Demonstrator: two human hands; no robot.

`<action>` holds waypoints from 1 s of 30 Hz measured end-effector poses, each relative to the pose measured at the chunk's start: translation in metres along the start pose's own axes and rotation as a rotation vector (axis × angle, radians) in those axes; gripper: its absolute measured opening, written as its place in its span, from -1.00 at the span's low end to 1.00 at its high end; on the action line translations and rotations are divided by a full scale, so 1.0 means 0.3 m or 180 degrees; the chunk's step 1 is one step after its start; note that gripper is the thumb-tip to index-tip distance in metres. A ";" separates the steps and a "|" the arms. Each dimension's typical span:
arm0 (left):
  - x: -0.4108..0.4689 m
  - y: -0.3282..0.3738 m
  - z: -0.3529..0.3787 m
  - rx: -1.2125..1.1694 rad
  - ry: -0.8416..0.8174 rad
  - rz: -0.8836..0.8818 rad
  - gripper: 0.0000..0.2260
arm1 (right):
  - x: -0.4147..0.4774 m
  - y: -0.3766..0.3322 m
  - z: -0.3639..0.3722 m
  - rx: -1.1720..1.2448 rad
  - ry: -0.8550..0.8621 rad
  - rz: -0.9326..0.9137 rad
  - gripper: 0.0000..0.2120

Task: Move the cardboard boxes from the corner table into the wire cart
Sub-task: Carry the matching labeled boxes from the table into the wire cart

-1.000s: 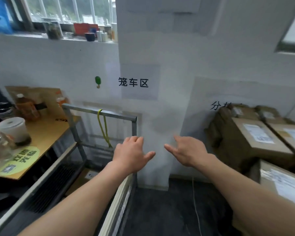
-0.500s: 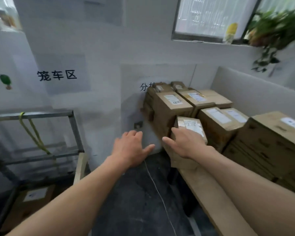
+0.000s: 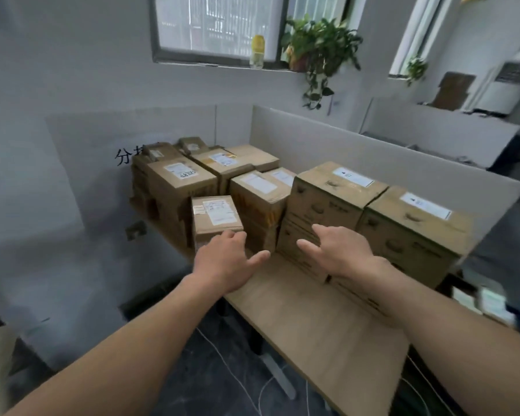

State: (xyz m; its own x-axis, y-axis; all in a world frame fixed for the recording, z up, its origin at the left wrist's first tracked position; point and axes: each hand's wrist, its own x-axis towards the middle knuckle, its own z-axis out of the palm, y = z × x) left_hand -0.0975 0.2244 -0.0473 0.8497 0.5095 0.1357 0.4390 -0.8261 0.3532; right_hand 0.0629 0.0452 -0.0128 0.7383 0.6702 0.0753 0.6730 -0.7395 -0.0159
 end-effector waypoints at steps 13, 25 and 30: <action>0.246 0.618 0.242 -0.0253 -0.0339 0.0276 -0.29 | 0.063 0.749 -0.046 0.0121 0.0099 0.0634 -0.35; 0.452 1.040 0.455 -0.0314 -0.0448 -0.0148 -0.37 | 0.317 1.294 -0.029 0.0238 -0.0150 0.1024 -0.41; 0.487 1.102 0.511 -0.0251 -0.0483 -0.0246 -0.39 | 0.419 1.399 -0.002 0.0156 -0.0277 0.1105 -0.45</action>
State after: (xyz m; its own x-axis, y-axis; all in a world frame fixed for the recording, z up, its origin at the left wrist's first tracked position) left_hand 0.2167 -0.0110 -0.0528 0.8512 0.5238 -0.0338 0.4856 -0.7615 0.4293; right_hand 0.4380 -0.1808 -0.0094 0.9229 0.3839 -0.0280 0.3811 -0.9216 -0.0735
